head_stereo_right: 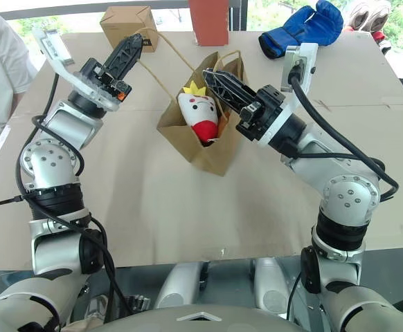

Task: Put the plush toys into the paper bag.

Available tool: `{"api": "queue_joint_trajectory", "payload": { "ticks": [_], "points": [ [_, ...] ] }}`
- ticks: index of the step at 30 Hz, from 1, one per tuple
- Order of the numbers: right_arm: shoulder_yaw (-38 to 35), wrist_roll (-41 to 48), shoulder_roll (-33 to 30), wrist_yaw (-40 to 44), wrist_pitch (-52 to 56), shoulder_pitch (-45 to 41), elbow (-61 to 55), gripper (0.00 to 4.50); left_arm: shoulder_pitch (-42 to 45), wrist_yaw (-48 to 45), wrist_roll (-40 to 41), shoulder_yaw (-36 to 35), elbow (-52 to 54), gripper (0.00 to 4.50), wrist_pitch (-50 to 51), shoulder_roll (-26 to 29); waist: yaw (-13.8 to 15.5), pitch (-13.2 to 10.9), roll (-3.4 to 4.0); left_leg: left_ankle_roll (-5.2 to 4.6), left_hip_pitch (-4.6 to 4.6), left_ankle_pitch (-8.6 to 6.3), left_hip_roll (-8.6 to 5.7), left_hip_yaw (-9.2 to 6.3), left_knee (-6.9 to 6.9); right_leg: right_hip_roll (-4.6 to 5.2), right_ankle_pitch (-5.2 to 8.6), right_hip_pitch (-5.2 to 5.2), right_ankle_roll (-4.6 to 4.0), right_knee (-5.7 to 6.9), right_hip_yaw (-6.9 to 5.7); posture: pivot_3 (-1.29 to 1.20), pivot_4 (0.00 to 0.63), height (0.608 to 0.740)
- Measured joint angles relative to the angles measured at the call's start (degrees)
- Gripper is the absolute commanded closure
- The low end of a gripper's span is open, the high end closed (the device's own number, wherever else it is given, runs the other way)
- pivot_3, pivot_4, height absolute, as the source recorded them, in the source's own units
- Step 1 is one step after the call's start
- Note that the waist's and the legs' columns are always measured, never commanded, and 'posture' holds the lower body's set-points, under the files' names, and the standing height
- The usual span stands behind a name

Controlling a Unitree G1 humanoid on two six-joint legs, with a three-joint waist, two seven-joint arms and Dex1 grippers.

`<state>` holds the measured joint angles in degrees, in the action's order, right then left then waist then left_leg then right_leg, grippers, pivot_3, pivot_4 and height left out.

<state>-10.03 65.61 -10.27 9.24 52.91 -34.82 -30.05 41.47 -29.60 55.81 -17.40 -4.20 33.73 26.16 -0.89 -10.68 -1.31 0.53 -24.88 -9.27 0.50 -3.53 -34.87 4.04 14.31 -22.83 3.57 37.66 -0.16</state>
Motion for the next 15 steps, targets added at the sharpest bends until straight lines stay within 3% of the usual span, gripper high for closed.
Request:
{"api": "queue_joint_trajectory", "payload": {
  "ticks": [6,10,15],
  "points": [
    [-0.8,1.0,-1.5,-3.1,-3.0,-3.6,0.7,4.46,6.5,-3.7,-4.2,0.1,-8.6,4.50,-0.5,1.1,0.0,0.0,-0.05,-0.01,-0.10,0.01,0.01,-0.02,-0.01,-0.02,-0.05,-0.10,0.09,0.01,-0.01,0.00,0.150,0.714],
    [1.1,-1.8,-3.5,-1.9,-3.3,2.0,2.8,4.46,6.8,-6.8,-7.7,0.7,-11.6,4.50,-1.9,2.2,0.0,0.0,-0.03,-0.04,-0.14,-0.01,-0.02,0.07,0.07,0.02,-0.06,-0.15,0.09,-0.03,0.05,0.00,0.150,0.714],
    [2.4,-4.1,-4.5,-1.7,-4.8,1.5,2.9,4.46,6.5,-9.0,-10.1,2.1,-12.1,4.50,-1.8,0.7,-0.1,0.0,-0.04,-0.03,-0.21,-0.01,0.00,0.05,0.05,0.00,-0.06,-0.27,0.10,0.05,0.05,0.00,0.150,0.714]
  ]
}}
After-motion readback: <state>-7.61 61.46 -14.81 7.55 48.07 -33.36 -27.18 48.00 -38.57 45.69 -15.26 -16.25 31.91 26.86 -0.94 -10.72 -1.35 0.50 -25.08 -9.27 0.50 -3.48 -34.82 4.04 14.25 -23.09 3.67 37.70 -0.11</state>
